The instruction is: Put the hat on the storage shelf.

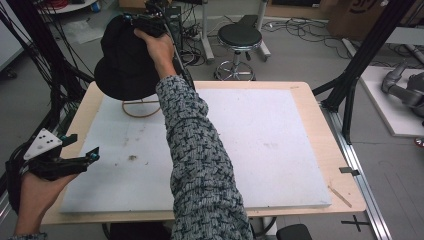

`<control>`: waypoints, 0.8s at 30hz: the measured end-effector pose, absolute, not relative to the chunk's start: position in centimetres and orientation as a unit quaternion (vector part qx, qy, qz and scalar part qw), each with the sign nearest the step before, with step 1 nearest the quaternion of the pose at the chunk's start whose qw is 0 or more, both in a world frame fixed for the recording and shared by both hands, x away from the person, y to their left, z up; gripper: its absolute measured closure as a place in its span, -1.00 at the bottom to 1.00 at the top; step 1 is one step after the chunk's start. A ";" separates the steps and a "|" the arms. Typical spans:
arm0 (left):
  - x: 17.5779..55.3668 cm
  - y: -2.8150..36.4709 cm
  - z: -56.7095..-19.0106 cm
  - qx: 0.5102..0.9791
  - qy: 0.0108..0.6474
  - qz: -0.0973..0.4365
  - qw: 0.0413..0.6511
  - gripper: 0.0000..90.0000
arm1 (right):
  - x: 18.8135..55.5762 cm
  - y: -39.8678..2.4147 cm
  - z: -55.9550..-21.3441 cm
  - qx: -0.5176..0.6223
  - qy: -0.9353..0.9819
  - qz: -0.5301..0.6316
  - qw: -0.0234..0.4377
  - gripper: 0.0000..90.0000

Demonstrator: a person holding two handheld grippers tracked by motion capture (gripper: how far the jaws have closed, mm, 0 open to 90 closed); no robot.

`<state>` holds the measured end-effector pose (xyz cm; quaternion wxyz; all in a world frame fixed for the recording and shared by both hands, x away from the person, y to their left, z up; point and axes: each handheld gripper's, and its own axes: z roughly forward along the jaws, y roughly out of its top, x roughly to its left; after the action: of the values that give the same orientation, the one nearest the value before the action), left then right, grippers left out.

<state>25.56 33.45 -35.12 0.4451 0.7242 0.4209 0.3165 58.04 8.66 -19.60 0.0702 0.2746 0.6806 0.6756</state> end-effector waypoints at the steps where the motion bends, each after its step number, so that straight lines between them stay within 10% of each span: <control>1: 25.5 33.5 -35.1 0.724 0.421 0.316 0.446 -0.60 | 58.1 8.8 -19.8 0.275 0.683 0.673 0.071 0.93; 24: 25.8 33.0 -35.2 0.728 0.416 0.313 0.446 -0.60 | 58.2 8.1 -21.1 0.286 0.728 0.616 0.096 0.59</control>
<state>25.83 33.01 -35.23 0.4462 0.7280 0.4159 0.3131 58.20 8.12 -21.06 0.0957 0.2862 0.7279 0.6157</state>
